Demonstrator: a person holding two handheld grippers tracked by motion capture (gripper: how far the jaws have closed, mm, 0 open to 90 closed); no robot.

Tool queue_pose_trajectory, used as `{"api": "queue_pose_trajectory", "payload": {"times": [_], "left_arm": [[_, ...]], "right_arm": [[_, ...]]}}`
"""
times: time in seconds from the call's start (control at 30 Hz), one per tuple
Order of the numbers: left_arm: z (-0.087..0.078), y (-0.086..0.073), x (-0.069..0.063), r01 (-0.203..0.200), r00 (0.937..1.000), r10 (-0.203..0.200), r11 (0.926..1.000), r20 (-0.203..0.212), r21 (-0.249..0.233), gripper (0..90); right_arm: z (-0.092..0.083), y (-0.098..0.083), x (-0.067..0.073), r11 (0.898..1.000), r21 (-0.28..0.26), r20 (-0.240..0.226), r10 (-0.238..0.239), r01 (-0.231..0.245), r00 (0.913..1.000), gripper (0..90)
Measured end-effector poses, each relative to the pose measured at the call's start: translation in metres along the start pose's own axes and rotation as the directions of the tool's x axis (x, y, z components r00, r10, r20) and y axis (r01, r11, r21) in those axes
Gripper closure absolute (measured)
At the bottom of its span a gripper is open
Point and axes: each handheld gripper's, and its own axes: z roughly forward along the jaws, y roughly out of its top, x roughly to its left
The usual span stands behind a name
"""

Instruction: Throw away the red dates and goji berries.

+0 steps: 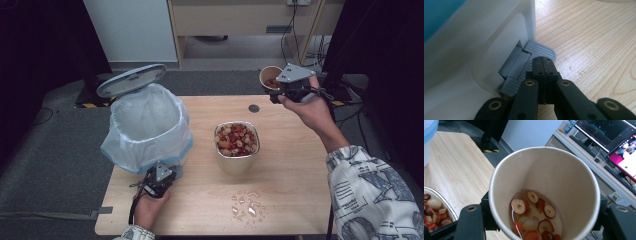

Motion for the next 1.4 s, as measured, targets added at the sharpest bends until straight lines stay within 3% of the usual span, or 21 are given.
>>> {"api": "queue_pose_trajectory", "payload": {"times": [0.57, 0.93, 1.23, 1.4], "left_arm": [[0.000, 0.000, 0.000, 0.006, 1.0000, -0.006, 1.0000, 0.003, 0.000, 89.7], [0.000, 0.000, 0.000, 0.009, 0.9999, -0.009, 1.0000, 0.006, -0.003, 89.7], [0.000, 0.000, 0.000, 0.011, 0.9999, -0.011, 0.9999, 0.006, -0.003, 89.7], [0.000, 0.000, 0.000, 0.011, 0.9999, -0.011, 0.9999, 0.007, -0.002, 89.7]], "right_arm": [[-0.003, 0.019, -0.004, 0.996, -0.004, -0.003, -0.092, 0.092, 0.9958, 32.9], [0.001, 0.032, 0.003, 0.986, -0.002, -0.013, -0.167, 0.167, 0.9860, 32.8], [0.002, 0.030, 0.003, 0.987, 0.002, -0.011, -0.161, 0.161, 0.9868, 32.8], [0.003, 0.030, 0.009, 0.984, -0.009, -0.035, -0.179, 0.179, 0.9832, 32.6]]}}
